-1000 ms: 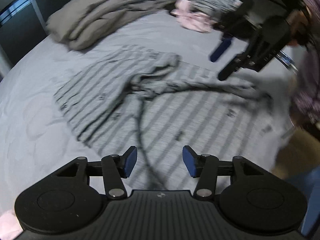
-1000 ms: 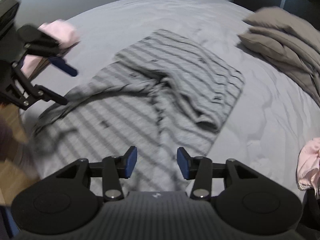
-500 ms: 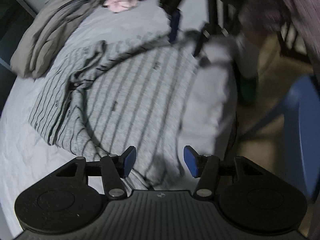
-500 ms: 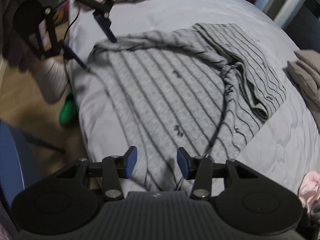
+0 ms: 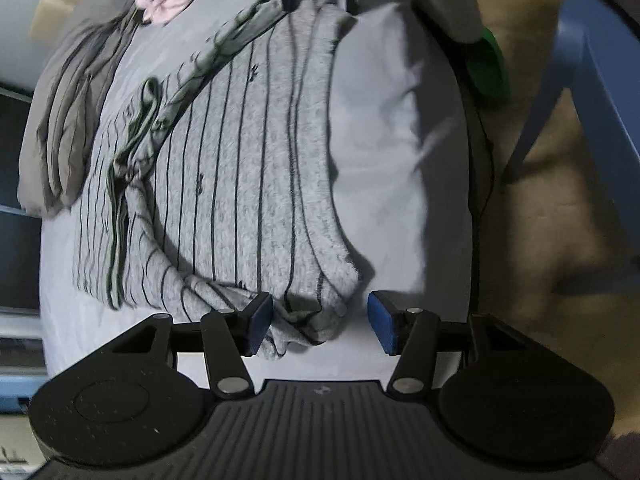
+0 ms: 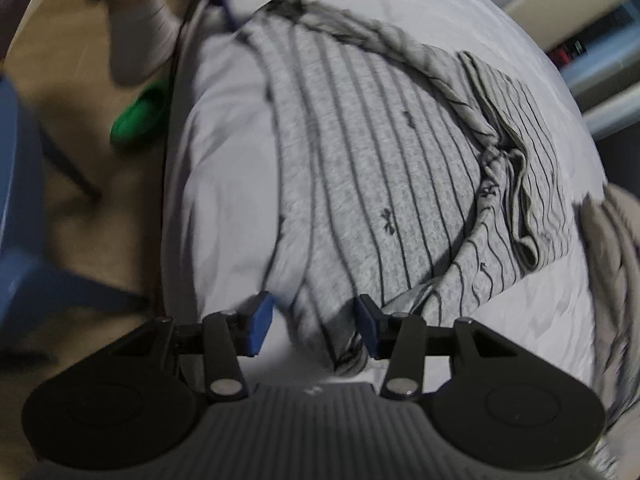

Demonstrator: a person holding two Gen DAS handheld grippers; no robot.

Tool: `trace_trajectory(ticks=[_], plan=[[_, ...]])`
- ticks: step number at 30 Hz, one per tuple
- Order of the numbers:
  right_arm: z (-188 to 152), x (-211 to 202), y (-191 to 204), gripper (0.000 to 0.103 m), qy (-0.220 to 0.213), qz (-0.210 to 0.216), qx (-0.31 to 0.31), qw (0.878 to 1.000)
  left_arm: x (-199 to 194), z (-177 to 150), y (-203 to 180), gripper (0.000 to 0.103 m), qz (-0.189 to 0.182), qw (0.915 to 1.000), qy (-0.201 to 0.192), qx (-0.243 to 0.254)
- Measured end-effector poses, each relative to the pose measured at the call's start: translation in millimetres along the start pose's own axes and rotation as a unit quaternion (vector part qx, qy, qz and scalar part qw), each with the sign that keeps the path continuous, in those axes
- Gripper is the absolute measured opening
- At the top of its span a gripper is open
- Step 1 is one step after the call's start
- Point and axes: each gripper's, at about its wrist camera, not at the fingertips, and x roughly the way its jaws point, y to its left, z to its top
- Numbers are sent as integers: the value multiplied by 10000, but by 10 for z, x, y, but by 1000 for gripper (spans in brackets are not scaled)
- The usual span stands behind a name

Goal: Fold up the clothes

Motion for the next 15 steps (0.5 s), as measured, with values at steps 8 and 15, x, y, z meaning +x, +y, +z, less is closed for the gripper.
trace_trajectory(ticks=[8,15], plan=[[-16,60,60,48,20,-583,-491,9971,93,33,-38,53,195,9991,-190,334],[-114,63,231,48,45,-856,-1478,9853,62,-32,-73,45,461,9975,-171,507]])
